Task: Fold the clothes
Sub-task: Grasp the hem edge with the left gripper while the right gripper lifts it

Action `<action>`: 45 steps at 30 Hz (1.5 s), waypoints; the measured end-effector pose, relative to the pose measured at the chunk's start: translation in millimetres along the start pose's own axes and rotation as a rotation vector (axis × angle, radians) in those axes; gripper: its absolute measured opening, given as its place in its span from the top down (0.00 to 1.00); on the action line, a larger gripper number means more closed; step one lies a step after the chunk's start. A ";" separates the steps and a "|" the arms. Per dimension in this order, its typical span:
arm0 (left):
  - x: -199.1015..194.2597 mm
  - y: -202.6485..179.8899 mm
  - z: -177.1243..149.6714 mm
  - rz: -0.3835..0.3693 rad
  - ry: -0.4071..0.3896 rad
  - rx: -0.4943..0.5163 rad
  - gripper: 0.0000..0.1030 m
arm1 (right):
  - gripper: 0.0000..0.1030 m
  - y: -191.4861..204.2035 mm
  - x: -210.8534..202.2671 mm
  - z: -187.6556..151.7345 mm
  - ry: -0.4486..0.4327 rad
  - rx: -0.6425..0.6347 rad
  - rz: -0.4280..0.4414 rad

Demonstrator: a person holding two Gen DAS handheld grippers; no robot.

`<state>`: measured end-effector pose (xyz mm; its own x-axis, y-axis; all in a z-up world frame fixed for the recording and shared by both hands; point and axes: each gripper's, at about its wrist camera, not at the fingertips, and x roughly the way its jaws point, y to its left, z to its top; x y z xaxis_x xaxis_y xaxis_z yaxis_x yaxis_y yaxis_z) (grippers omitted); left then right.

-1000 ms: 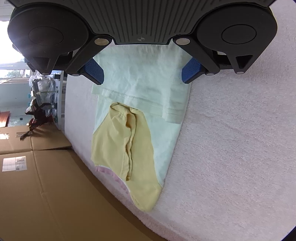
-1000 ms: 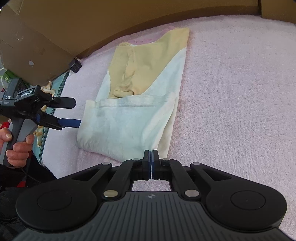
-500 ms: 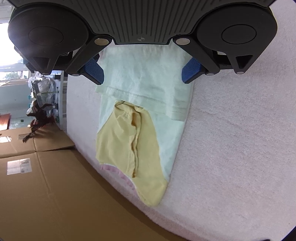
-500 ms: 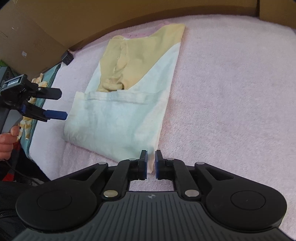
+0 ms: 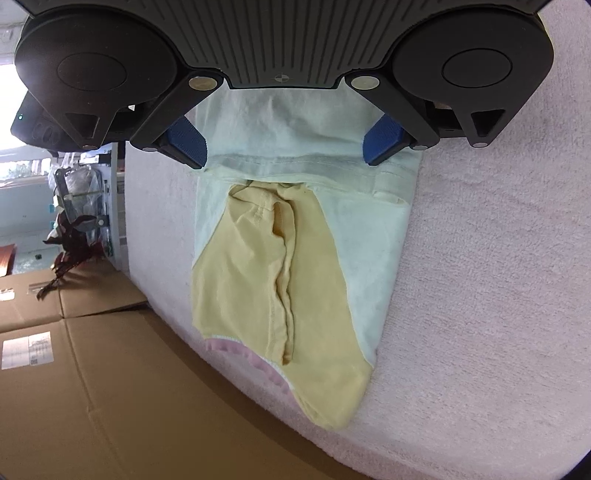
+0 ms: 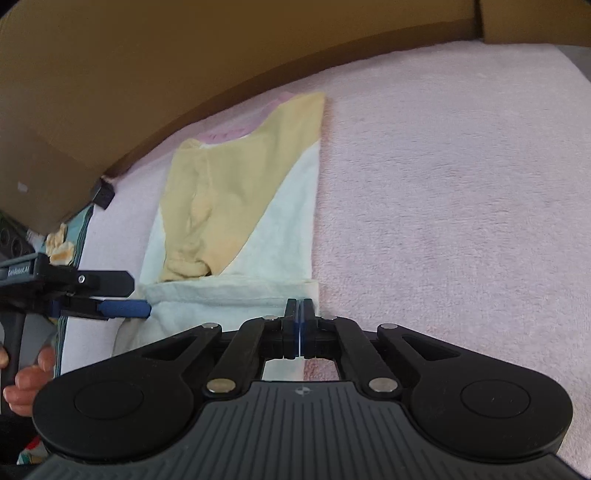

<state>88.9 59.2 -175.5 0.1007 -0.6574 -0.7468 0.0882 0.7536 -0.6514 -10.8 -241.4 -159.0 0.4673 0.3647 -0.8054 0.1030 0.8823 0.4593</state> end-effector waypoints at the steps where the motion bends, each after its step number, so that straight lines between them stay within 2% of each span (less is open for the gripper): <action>1: -6.5 -1.6 3.0 -0.007 -0.014 0.010 0.05 | 0.93 -0.3 -5.0 1.5 -0.017 -0.009 0.003; 4: -23.4 -3.6 17.0 -0.008 -0.059 0.019 0.04 | 0.93 -3.6 -14.1 11.0 -0.047 0.003 0.013; 7: -30.7 1.6 37.1 0.037 -0.100 -0.005 0.04 | 0.93 -10.3 -15.7 26.8 -0.067 0.040 0.028; 10: -34.5 7.3 53.5 0.058 -0.115 -0.033 0.04 | 0.92 -11.6 -12.8 42.8 -0.085 0.047 0.036; 13: -31.8 5.7 69.7 0.069 -0.119 -0.016 0.04 | 0.90 -8.0 -5.2 56.6 -0.091 0.024 0.035; 16: -23.0 0.6 87.1 0.096 -0.115 0.017 0.04 | 0.72 -8.1 7.2 71.7 -0.089 0.020 0.042; 17: -19.1 -0.8 92.9 0.105 -0.113 0.024 0.03 | 0.62 -8.9 11.4 77.1 -0.095 0.028 0.043; 18: -15.4 -1.7 98.3 0.116 -0.114 0.029 0.03 | 0.60 -10.0 15.1 82.2 -0.102 0.036 0.045; 23: -6.7 2.6 120.3 0.154 -0.134 0.025 0.02 | 0.60 -17.1 31.8 106.7 -0.120 0.087 0.055; 30: 3.1 10.0 152.3 0.083 -0.102 -0.067 0.01 | 0.59 -27.3 56.7 128.4 -0.100 0.158 0.057; 35: 6.5 8.5 166.7 0.087 -0.114 -0.047 0.01 | 0.57 -33.5 65.9 134.3 -0.097 0.219 0.085; 37: 11.4 8.9 171.8 0.064 -0.094 -0.044 0.01 | 0.57 -35.9 69.9 136.6 -0.088 0.231 0.096; 40: 20.2 8.9 176.7 0.068 -0.068 -0.027 0.01 | 0.56 -40.4 74.9 139.3 -0.084 0.259 0.115; 45: 21.9 8.3 181.2 0.064 -0.067 -0.004 0.01 | 0.56 -44.0 77.0 144.7 -0.100 0.286 0.130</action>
<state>271.4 51.0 -173.0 0.1722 -0.6062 -0.7764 0.0759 0.7940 -0.6032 147.7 -295.2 -186.9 0.5750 0.4257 -0.6987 0.2720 0.7059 0.6540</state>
